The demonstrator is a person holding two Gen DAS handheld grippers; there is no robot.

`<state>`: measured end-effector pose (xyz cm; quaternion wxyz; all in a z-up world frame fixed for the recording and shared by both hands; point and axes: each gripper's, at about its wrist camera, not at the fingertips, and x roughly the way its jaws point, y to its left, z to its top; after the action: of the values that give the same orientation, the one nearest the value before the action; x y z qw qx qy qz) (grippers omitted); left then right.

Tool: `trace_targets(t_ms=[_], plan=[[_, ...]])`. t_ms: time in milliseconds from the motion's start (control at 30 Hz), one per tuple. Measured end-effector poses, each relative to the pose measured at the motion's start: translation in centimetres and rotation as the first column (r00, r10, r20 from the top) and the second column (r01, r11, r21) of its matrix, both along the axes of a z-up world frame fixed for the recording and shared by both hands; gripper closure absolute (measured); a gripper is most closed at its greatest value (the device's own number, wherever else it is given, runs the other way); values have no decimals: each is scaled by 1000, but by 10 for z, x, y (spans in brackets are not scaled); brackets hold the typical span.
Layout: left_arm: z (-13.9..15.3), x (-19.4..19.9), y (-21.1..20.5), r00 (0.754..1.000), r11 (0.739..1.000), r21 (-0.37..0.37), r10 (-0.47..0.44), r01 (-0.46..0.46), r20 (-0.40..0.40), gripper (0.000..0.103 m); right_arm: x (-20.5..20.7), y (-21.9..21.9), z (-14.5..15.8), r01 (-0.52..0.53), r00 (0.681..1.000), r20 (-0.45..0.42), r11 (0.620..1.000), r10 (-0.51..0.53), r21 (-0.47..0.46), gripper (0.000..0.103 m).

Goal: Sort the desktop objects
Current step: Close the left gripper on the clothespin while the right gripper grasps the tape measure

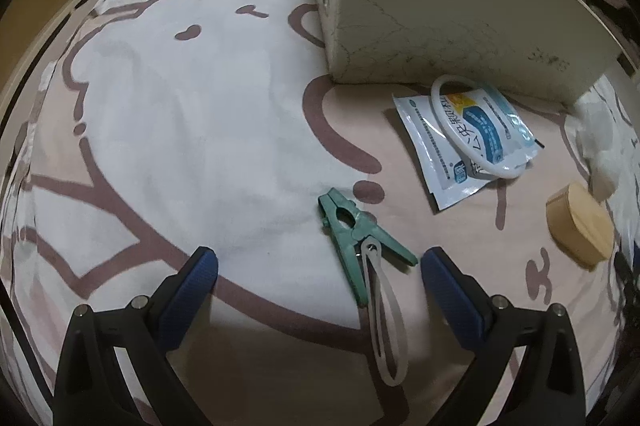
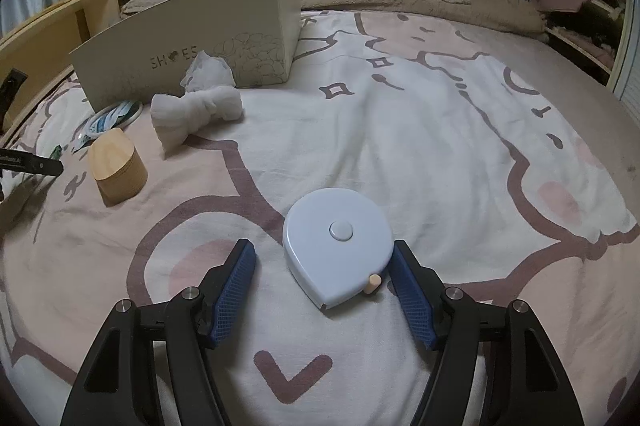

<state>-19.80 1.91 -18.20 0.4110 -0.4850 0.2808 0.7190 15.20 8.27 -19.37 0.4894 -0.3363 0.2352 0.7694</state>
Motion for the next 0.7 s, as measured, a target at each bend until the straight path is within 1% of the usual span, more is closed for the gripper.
trace_targets(t_ms=[100,133,267,300,367,400,467,500,567,633,700], plan=[[1,3,-1,1000,1000,5,-14,14,-8,4,-1,-1,0,2,1000,10,1000,-2,4,33],[1,4,-2,1000,1000,8,-21,21,-12,6,-1,-1,0,3,1000,11,1000,-3,6,33],[6,7,-4,999,999,22,-37,37,-18,21,0,-2,0,3,1000,5,1000,-3,5,33],[8,9,-4,999,999,23,-40,41,-21,23,0,-1,0,3,1000,3,1000,-3,4,33],[10,8,-2,999,999,25,-46,47,-20,32,0,-2,0,3,1000,1,1000,-3,5,33],[11,9,-1,999,998,27,-51,51,-20,35,0,-2,0,3,1000,1,1000,-3,5,33],[14,11,0,998,998,28,-57,57,-20,47,0,-2,0,3,1000,-2,1000,-3,6,33],[15,12,0,998,998,27,-59,60,-21,50,0,-2,1,3,1000,-3,1000,-3,7,33],[17,14,1,997,997,27,-68,69,-19,59,0,-2,1,3,1000,-5,1000,-3,6,34],[18,17,2,997,997,24,-77,78,-23,64,0,-2,1,3,1000,-6,1000,-3,8,34],[19,20,2,996,996,17,-85,86,-32,66,1,-2,1,3,1000,-10,1000,-3,7,36]])
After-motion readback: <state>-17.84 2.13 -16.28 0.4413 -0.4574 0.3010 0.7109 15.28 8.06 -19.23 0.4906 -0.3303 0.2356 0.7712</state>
